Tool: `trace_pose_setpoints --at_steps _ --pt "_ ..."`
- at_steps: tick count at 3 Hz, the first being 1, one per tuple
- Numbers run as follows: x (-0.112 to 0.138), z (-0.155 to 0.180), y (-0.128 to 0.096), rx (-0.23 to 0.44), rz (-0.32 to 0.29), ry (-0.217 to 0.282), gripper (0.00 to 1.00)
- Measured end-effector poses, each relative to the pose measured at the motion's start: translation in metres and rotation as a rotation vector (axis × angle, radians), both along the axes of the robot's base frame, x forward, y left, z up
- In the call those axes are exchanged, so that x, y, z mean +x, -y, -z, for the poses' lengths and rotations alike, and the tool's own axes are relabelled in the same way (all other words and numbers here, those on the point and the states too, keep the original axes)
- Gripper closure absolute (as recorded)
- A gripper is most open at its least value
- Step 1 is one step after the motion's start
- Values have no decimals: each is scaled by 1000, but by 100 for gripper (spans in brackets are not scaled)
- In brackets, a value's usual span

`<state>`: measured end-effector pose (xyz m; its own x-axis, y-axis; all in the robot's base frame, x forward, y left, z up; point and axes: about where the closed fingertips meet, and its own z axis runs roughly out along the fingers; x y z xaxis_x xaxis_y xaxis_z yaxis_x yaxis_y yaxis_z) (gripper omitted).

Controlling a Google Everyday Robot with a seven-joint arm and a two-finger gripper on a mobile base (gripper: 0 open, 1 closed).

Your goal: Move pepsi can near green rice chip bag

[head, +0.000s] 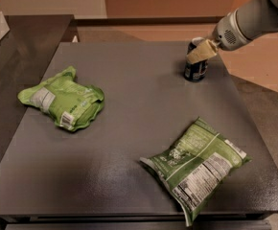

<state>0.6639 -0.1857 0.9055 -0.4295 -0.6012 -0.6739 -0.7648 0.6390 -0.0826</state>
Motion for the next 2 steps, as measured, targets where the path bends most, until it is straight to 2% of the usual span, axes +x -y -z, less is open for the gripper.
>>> trace_pose_setpoints --at_steps 1,2 --pt "-11 -6 -16 3 -63 -10 87" --pt "-31 -18 -46 45 -189 7 100"
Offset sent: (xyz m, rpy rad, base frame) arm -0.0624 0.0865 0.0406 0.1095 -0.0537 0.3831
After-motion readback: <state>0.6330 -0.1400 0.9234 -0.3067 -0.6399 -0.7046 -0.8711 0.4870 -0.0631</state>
